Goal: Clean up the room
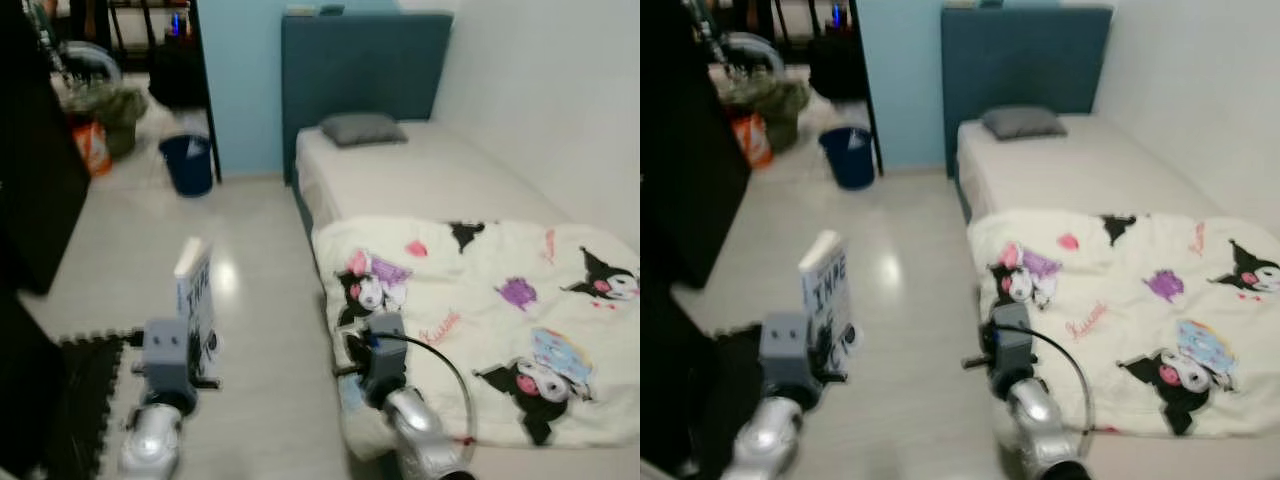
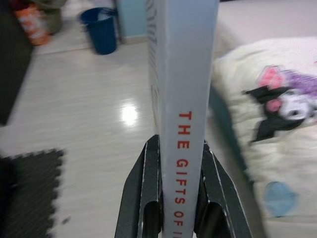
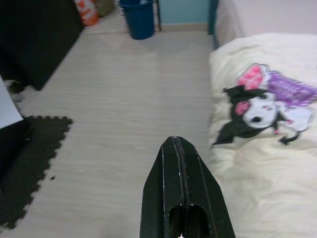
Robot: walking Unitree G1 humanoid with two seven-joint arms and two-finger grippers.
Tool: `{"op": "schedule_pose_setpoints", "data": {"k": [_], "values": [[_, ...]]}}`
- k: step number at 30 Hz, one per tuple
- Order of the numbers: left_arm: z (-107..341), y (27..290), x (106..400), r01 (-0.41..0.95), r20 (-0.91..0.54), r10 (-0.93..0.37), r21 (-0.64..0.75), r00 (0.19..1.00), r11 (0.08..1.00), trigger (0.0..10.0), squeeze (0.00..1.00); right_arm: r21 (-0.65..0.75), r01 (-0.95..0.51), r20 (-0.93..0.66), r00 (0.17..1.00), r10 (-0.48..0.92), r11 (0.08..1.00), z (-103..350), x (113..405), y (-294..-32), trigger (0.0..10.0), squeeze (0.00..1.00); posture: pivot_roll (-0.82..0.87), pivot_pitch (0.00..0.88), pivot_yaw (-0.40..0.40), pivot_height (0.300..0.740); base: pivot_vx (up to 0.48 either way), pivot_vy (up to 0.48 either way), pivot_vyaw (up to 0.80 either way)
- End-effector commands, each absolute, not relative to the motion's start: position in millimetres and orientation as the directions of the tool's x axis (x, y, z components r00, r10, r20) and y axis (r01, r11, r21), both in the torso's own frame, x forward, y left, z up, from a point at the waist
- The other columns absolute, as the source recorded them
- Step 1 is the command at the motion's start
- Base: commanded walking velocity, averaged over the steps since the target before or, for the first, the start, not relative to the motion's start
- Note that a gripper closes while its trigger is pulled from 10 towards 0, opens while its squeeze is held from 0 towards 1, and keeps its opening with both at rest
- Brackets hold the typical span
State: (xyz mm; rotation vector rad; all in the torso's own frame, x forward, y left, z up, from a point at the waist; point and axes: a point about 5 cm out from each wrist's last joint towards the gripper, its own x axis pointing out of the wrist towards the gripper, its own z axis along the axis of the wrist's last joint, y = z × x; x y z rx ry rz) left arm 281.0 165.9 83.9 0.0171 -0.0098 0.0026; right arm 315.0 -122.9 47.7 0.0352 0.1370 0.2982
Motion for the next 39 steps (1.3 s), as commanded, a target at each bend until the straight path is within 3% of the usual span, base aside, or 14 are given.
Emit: {"op": "schedule_pose_setpoints", "data": {"k": [1, 39], "values": [[87, 174, 279, -0.027, 0.029, 0.026, 0.035, 0.999, 0.999, 10.0, 0.00, 0.072, -0.313, -0.136, 0.937, 0.320, 0.947, 45, 313, -112, 10.0, 0.00, 0.02, 0.083, -0.039, 0.740, 0.364, 0.000, 0.00], [71, 174, 283, -0.022, -0.043, 0.024, 0.042, 0.999, 0.999, 10.0, 0.00, 0.079, -0.296, -0.187, 0.934, 0.305, 0.952, 33, 307, -114, 10.0, 0.00, 0.02, 0.083, -0.030, 0.740, 0.361, 0.000, 0.00]]}}
